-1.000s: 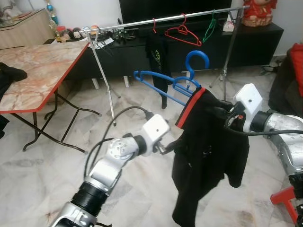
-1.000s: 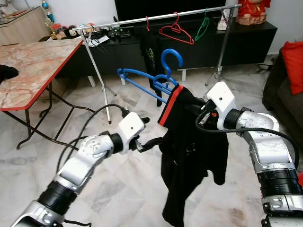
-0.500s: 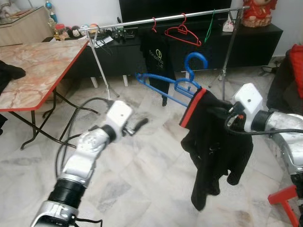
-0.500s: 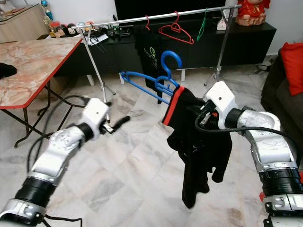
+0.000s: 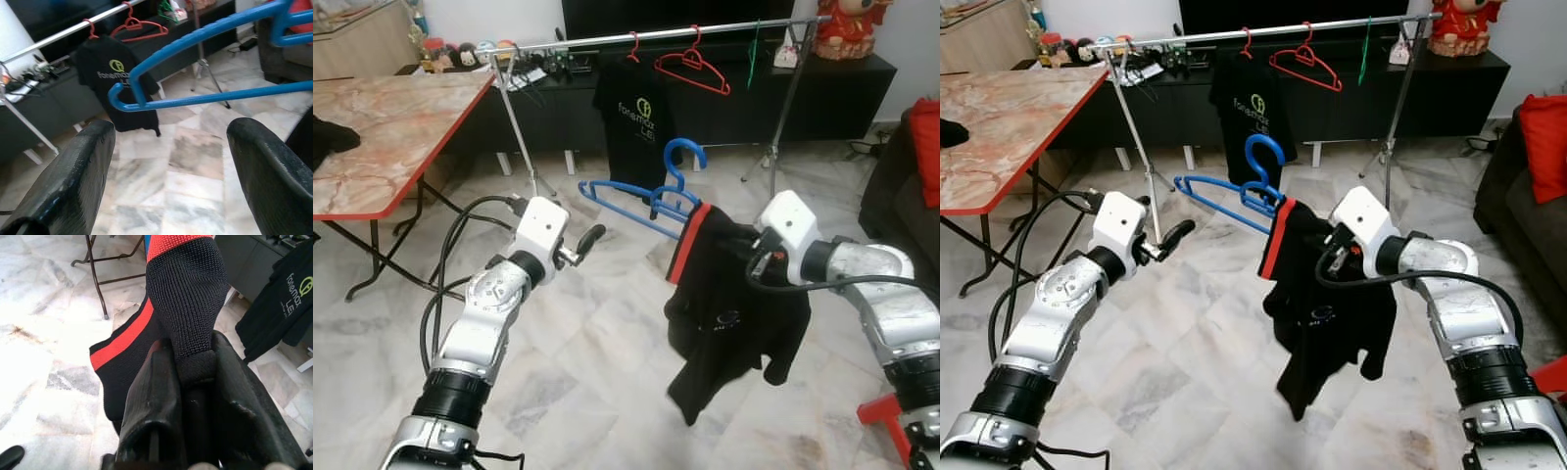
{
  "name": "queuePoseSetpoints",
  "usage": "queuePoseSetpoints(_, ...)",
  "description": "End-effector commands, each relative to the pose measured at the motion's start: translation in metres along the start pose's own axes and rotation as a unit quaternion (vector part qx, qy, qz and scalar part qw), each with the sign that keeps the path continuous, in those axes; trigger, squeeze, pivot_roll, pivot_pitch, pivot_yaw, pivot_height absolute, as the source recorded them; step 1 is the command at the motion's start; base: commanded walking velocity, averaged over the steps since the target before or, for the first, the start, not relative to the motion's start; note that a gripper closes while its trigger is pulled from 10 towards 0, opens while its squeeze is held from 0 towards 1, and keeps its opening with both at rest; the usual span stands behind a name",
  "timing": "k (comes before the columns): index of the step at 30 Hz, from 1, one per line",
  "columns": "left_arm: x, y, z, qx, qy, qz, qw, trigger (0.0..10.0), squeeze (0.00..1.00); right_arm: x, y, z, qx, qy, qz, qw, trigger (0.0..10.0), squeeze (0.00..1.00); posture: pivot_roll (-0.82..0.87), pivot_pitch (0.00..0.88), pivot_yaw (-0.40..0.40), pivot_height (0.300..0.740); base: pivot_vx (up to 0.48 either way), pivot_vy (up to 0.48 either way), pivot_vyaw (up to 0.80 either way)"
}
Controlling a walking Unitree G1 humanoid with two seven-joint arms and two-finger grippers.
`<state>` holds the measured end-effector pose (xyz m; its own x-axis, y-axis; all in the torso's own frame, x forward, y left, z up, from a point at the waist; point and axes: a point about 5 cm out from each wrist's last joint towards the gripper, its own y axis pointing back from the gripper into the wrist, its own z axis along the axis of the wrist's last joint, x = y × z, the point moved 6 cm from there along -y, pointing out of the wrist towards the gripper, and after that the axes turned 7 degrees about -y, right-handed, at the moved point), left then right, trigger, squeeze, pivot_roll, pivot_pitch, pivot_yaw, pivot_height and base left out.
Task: Hang hanger
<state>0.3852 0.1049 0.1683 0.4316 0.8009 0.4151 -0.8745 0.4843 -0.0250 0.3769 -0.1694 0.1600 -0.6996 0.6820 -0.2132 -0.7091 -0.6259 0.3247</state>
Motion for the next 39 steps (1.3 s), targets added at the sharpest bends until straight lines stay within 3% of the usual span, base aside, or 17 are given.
queuePoseSetpoints(1, -0.011, 0.001, 0.008, -0.011, 0.002, -0.035, 0.999, 10.0, 0.0, 0.004, -0.002, 0.008, -0.007, 0.017, 0.009, 1.0, 0.0, 0.0, -0.09, 0.0, 0.036, 0.74, 0.0, 0.0, 0.0)
queuePoseSetpoints(7, -0.001, 0.004, -0.002, 0.003, 0.008, 0.008, 1.0, 10.0, 0.0, 0.004, -0.003, 0.007, -0.02, 0.005, 0.002, 1.0, 0.0, 0.0, -0.1, 0.0, 0.036, 0.74, 0.0, 0.0, 0.0)
queuePoseSetpoints(11, 0.037, 0.014, -0.017, 0.019, 0.059, 0.114, 0.992, 10.0, 0.0, 0.004, -0.001, -0.01, -0.006, -0.022, -0.018, 1.0, 0.0, 0.0, -0.11, 0.0, 0.022, 0.74, 0.0, 0.0, 0.0)
queuePoseSetpoints(15, 0.062, 0.027, -0.05, 0.071, 0.097, 0.194, 0.974, 10.0, 0.0, -0.007, 0.001, -0.032, 0.012, -0.076, -0.085, 0.993, 0.0, 0.0, -0.12, 0.0, 0.016, 0.74, 0.0, 0.0, 0.0)
queuePoseSetpoints(16, 0.067, 0.034, -0.075, 0.112, 0.104, 0.22, 0.963, 10.0, 0.0, -0.013, 0.004, -0.042, 0.012, -0.115, -0.122, 0.986, 0.0, 0.0, -0.12, 0.0, 0.016, 0.74, 0.0, 0.0, 0.0)
queuePoseSetpoints(17, 0.067, 0.034, -0.075, 0.112, 0.104, 0.22, 0.963, 10.0, 0.0, -0.013, 0.004, -0.042, 0.012, -0.115, -0.122, 0.986, 0.0, 0.0, -0.12, 0.0, 0.016, 0.74, 0.0, 0.0, 0.0)
queuePoseSetpoints(19, 0.055, 0.045, -0.118, 0.193, 0.118, 0.221, 0.949, 10.0, 0.0, -0.019, 0.006, -0.079, 0.057, -0.155, -0.18, 0.97, 0.0, 0.0, -0.12, 0.0, 0.014, 0.74, 0.0, 0.0, 0.0)
queuePoseSetpoints(23, 0.03, 0.056, -0.154, 0.261, 0.139, 0.204, 0.933, 10.0, 0.0, -0.014, 0.003, -0.13, 0.14, -0.175, -0.232, 0.946, 0.0, 0.0, -0.13, 0.0, 0.014, 0.74, 0.0, 0.0, 0.0)
queuePoseSetpoints(28, -0.005, 0.064, -0.183, 0.33, 0.149, 0.163, 0.918, 10.0, 0.0, 0.003, -0.007, -0.161, 0.177, -0.22, -0.253, 0.925, 0.0, 0.0, -0.12, 0.0, 0.007, 0.74, 0.0, 0.0, 0.0)
queuePoseSetpoints(29, -0.009, 0.065, -0.186, 0.338, 0.149, 0.16, 0.915, 10.0, 0.0, 0.005, -0.007, -0.165, 0.185, -0.221, -0.258, 0.922, 1.5, 0.0, -0.12, 0.0, -0.001, 0.74, 0.0, 0.0, 0.0)
queuePoseSetpoints(30, -0.014, 0.065, -0.188, 0.345, 0.153, 0.152, 0.914, 10.0, 0.0, 0.01, -0.009, -0.17, 0.19, -0.234, -0.258, 0.918, 4.5, 0.0, -0.12, 0.0, -0.001, 0.74, 0.0, 0.0, 0.0)
queuePoseSetpoints(31, -0.025, 0.066, -0.193, 0.357, 0.154, 0.139, 0.911, 10.0, 0.0, 0.023, -0.011, -0.184, 0.207, -0.258, -0.258, 0.908, 10.0, 0.0, -0.11, 0.0, -0.007, 0.74, 0.0, 0.0, 0.0)
queuePoseSetpoints(34, -0.036, 0.069, -0.199, 0.373, 0.165, 0.127, 0.904, 10.0, 0.0, 0.033, -0.01, -0.196, 0.221, -0.278, -0.266, 0.896, 10.0, 0.0, -0.11, 0.0, -0.014, 0.74, 0.0, 0.0, 0.0)
queuePoseSetpoints(35, -0.046, 0.074, -0.206, 0.394, 0.159, 0.115, 0.898, 10.0, 0.0, 0.039, -0.006, -0.208, 0.23, -0.31, -0.289, 0.876, 10.0, 0.0, -0.11, 0.0, -0.017, 0.74, 0.0, 0.0, 0.0)
queuePoseSetpoints(36, -0.046, 0.074, -0.206, 0.394, 0.159, 0.115, 0.898, 10.0, 0.0, 0.039, -0.006, -0.208, 0.23, -0.31, -0.289, 0.876, 10.0, 0.0, -0.11, 0.0, -0.017, 0.74, 0.0, 0.0, 0.0)
queuePoseSetpoints(37, -0.054, 0.082, -0.214, 0.412, 0.16, 0.108, 0.891, 10.0, 0.0, 0.044, -0.001, -0.22, 0.245, -0.318, -0.311, 0.861, 10.0, 0.0, -0.12, 0.0, -0.021, 0.74, 0.0, 0.0, 0.0)
queuePoseSetpoints(39, -0.056, 0.084, -0.216, 0.417, 0.161, 0.107, 0.888, 10.0, 0.0, 0.046, 0.002, -0.224, 0.251, -0.317, -0.317, 0.858, 10.0, 0.0, -0.12, 0.0, -0.021, 0.74, 0.0, 0.0, 0.0)
